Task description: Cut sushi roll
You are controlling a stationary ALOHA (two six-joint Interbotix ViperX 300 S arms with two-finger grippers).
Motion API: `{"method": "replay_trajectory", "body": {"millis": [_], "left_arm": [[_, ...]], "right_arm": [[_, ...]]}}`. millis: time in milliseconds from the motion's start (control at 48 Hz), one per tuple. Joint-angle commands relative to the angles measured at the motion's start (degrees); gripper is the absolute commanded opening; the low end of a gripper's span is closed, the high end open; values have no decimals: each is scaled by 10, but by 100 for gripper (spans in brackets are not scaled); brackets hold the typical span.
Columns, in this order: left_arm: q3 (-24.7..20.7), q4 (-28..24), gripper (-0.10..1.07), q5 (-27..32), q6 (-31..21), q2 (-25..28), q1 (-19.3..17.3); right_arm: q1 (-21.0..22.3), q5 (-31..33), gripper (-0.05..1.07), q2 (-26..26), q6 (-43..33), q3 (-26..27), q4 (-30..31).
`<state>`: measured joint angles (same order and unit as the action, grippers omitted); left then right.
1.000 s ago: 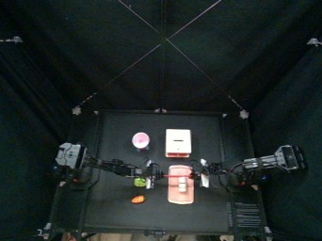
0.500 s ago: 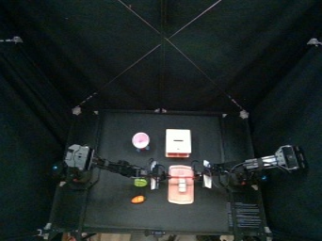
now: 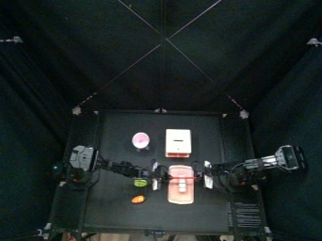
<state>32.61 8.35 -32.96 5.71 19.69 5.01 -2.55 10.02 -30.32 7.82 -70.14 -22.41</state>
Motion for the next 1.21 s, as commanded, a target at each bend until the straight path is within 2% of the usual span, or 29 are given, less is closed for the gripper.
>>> {"method": "replay_trajectory", "body": {"millis": [0,1188], "left_arm": [[-11,-1,30,-2,2,-5,1],[-22,7,30,22,4,6,-3]], "right_arm": [[0,0,40,-3,-2,2,-8],[18,-4,40,9,0,4,-3]]}}
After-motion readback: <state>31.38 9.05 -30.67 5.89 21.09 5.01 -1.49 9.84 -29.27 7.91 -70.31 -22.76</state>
